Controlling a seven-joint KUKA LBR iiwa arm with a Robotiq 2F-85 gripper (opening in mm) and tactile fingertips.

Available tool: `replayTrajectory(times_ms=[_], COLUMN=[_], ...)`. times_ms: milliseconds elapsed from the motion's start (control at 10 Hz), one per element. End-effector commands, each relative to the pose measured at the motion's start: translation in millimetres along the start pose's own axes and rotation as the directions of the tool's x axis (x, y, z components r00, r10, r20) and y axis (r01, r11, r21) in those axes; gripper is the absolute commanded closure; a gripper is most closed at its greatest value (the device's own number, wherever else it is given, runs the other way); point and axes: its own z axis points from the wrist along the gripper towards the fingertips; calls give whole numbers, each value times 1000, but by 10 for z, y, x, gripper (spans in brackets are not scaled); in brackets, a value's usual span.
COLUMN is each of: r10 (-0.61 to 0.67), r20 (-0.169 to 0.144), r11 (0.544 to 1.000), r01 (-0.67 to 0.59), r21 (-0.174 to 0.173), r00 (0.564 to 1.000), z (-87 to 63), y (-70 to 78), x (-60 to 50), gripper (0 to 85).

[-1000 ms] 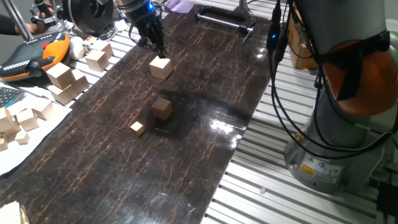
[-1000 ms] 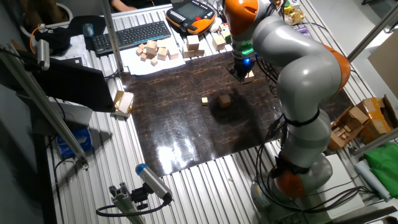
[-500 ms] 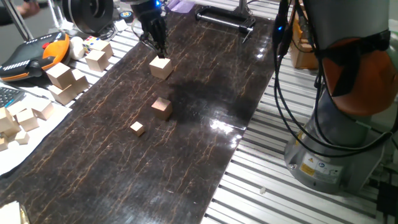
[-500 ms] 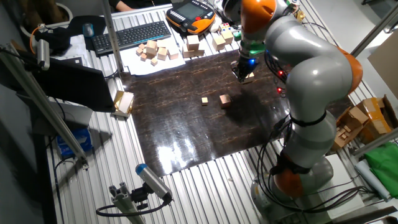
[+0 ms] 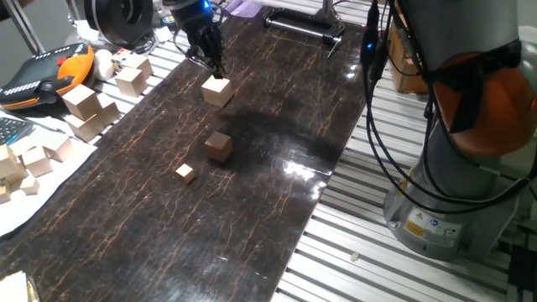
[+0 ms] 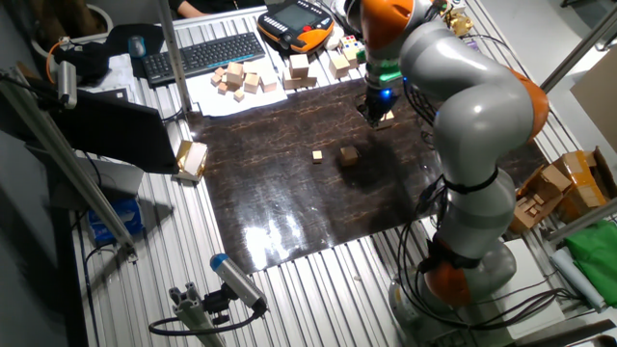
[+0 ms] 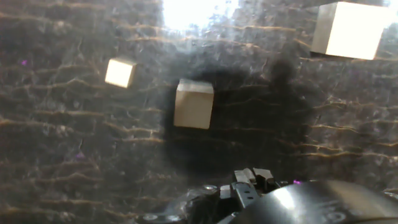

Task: Pick up one small block

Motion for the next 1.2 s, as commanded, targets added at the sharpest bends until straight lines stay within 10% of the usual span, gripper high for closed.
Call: replayTrajectory(times_ms=[0, 500, 1100], r10=[49, 161, 160], r20=[3, 54, 120], r11=[998, 987, 986], r01=[-48, -162, -165], r21=[-26, 15, 32], r00=[999, 986, 980], z=[0, 317, 1198], y=[-1, 250, 388], x=[-1, -390, -584], gripper=[783, 273, 60])
